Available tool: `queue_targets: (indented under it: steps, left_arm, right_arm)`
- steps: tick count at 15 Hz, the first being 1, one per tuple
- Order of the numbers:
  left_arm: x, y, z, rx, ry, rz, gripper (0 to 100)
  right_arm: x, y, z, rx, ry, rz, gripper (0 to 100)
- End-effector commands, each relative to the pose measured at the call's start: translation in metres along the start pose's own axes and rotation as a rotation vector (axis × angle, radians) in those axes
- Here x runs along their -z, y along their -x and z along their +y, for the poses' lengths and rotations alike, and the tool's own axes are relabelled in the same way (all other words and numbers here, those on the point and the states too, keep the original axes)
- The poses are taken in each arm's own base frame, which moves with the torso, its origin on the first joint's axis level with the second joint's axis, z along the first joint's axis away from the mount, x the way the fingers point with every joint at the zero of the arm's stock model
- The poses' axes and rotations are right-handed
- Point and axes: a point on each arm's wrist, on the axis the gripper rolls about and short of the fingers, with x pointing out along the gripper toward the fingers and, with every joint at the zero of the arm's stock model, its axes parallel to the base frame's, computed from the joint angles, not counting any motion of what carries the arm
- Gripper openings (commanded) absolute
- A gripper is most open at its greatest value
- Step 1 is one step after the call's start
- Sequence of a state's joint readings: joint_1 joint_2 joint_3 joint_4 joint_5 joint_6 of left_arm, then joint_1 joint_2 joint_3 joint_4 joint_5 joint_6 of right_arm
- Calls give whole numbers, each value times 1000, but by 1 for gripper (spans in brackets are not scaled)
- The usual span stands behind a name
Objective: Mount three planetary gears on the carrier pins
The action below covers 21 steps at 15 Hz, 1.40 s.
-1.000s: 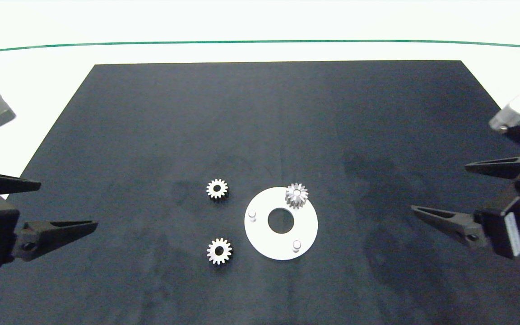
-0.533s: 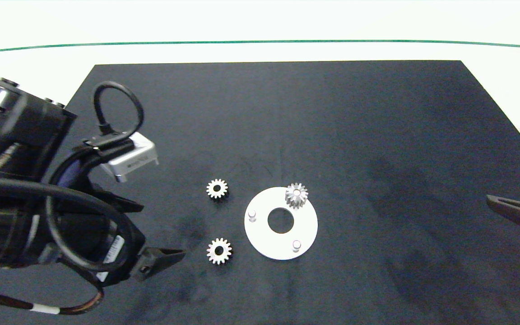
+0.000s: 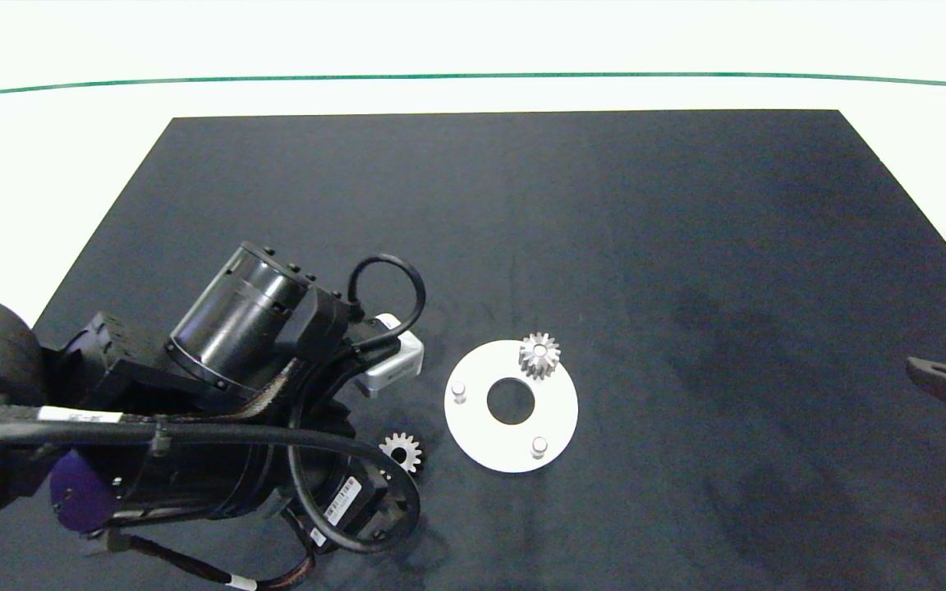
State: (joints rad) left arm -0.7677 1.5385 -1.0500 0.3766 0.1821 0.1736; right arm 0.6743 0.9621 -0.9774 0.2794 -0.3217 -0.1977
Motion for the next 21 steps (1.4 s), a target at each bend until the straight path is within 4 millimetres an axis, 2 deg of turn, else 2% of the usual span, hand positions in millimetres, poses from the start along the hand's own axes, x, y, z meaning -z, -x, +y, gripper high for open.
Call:
queue_targets:
  steps: [1,10,21]
  left_arm:
    - [-3,-18,-8,7,-26,33,100]
    - [-6,-34,-9,-6,-36,20,99]
    - [0,-48,-2,-31,-13,17,78]
  right_arm:
    - [0,-1,0,0,2,4,100]
    - [-1,1,0,4,-4,-11,100]
    - [0,1,1,-36,-3,-18,100]
